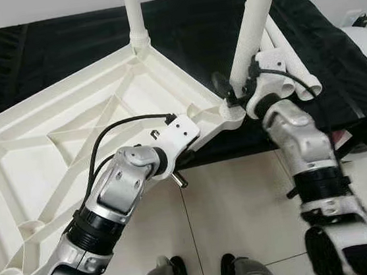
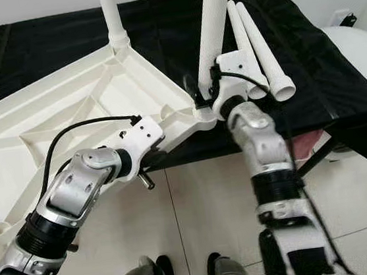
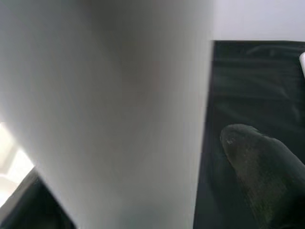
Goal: Building children table
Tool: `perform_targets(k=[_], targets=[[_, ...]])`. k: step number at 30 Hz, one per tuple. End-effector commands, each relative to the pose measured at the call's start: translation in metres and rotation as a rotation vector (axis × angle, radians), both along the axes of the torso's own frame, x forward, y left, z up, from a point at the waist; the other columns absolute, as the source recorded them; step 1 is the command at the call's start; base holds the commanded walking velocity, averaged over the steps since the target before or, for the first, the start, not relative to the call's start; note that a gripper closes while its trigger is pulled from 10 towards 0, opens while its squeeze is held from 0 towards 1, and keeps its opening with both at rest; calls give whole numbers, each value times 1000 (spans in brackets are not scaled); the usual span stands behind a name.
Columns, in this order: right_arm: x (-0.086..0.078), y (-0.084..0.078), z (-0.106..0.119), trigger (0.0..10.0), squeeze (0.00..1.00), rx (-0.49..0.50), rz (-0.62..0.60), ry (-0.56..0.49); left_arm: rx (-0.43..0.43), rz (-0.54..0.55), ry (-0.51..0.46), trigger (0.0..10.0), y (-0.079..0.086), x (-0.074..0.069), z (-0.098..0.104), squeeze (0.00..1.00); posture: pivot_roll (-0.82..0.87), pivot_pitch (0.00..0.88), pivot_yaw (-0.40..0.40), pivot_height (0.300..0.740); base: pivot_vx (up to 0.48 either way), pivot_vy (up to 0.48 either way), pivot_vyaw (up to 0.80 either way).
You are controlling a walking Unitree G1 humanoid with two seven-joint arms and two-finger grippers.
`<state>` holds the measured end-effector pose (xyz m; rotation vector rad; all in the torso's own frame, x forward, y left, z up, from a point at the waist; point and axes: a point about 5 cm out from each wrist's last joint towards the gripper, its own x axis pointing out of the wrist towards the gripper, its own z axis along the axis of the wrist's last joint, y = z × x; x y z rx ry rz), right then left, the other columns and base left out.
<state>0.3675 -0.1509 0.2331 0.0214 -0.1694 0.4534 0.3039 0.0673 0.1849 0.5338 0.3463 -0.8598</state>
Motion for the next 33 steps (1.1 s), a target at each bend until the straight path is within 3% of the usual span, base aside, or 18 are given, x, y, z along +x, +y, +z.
perform_targets(k=[1,3,10,20,21,22,23,33], targets=[[1,-3,-2,10000,0,-1,76,13,5,8,-30,10000,-2,-1,2,0,-76,142,9,740,0,0,0],[3,-9,-1,10000,0,-56,111,4,4,10,-30,10000,-2,0,2,0,-75,143,9,740,0,0,0],[2,-13,-3,10000,0,-92,280,34,3,9,-31,10000,-2,0,2,0,-76,145,10,740,0,0,0],[6,-18,-7,10000,0,-92,312,42,5,7,-30,10000,-2,-1,2,0,-76,145,10,740,0,0,0],[7,-19,-6,4275,0,-92,311,42,5,6,-29,10000,-2,-1,2,0,-74,150,14,740,0,0,0],[7,-19,-6,4275,0,-92,311,42,5,6,-29,10000,-2,-1,2,0,-74,150,14,740,0,0,0],[7,-21,-6,0,0,-89,302,40,6,5,-29,10000,-2,-1,2,0,-74,150,14,740,0,0,0],[8,-22,-5,0,0,-58,320,28,7,6,-30,10000,-1,-1,2,0,-74,150,15,740,0,0,0]])
